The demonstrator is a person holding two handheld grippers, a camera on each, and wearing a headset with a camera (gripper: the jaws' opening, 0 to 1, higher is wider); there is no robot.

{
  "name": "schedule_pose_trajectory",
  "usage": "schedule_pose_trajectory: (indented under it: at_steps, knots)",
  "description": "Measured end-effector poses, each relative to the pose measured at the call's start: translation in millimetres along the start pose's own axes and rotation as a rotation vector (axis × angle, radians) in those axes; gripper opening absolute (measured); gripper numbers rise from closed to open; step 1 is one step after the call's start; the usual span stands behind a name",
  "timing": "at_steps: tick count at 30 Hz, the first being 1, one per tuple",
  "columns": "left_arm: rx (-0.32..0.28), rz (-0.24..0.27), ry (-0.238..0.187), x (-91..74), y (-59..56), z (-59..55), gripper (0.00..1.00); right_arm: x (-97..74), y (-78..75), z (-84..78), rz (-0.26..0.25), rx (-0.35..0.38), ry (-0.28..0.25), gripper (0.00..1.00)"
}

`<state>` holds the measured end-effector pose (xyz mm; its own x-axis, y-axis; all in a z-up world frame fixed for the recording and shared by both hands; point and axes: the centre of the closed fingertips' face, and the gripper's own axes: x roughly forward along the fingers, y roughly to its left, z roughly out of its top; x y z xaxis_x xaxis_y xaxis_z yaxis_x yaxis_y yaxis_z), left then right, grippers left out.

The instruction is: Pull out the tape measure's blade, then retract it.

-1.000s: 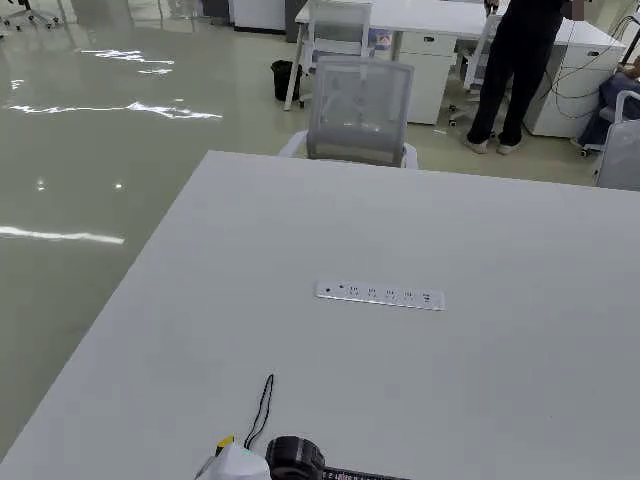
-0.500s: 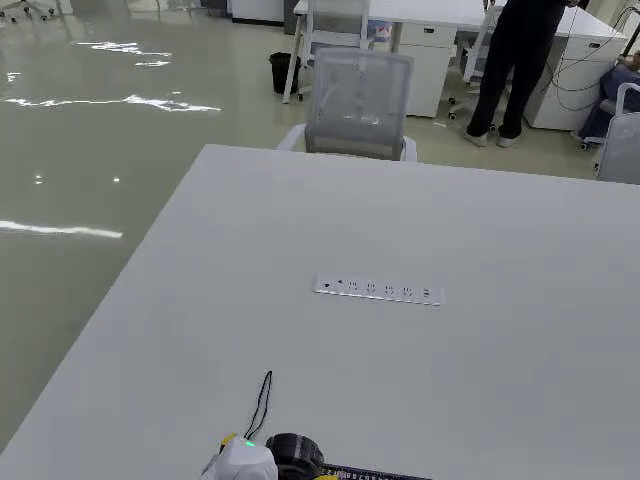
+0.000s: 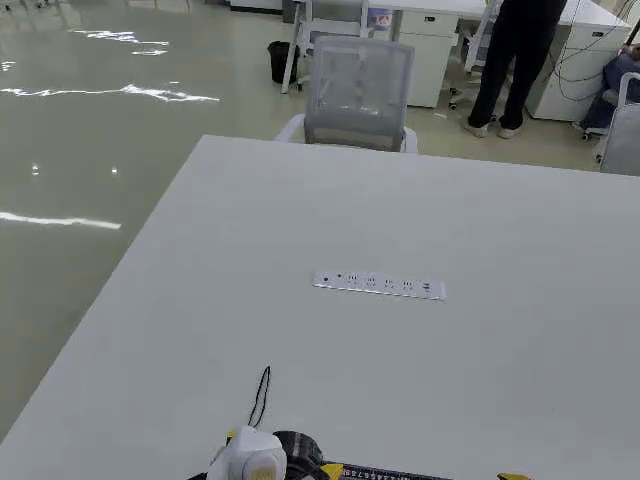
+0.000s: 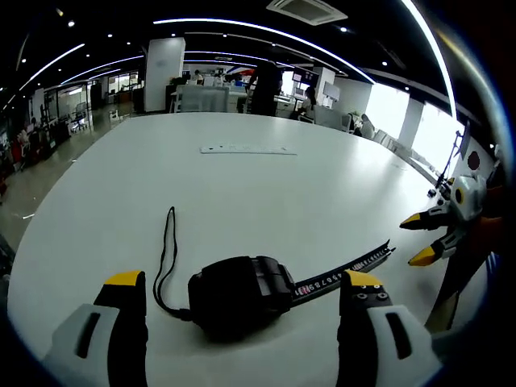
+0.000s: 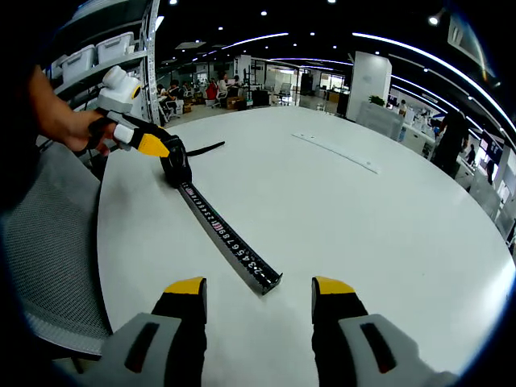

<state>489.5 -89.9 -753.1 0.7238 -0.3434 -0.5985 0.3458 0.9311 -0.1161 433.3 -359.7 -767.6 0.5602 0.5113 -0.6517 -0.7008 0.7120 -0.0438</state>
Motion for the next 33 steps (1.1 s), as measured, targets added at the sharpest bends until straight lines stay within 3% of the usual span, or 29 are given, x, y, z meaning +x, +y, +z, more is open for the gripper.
schedule_pose_trajectory:
  at_steps: [6, 15, 18, 28, 33]
  knots:
    - [0.011, -0.004, 0.009, 4.3, -0.8, -2.3, 0.98, 9.6, -0.8, 1.5, 0.041, -0.030, 0.014, 0.46]
    - [0.048, 0.003, 0.006, 9.3, -1.0, -1.2, 0.93, 25.8, 2.1, -6.7, 0.114, -0.103, 0.083, 0.37]
    - [0.059, 0.011, -0.007, 10.0, 0.3, 2.0, 0.86, 30.6, 0.6, -9.8, 0.124, -0.104, 0.099, 0.35]
    - [0.063, 0.015, 0.001, 12.5, -1.4, -2.2, 0.87, 37.8, -2.7, -15.9, 0.140, -0.123, 0.128, 0.31]
    - [0.072, 0.011, 0.003, 13.6, -3.4, -5.3, 0.86, 40.0, -3.3, -18.8, 0.153, -0.095, 0.136, 0.26]
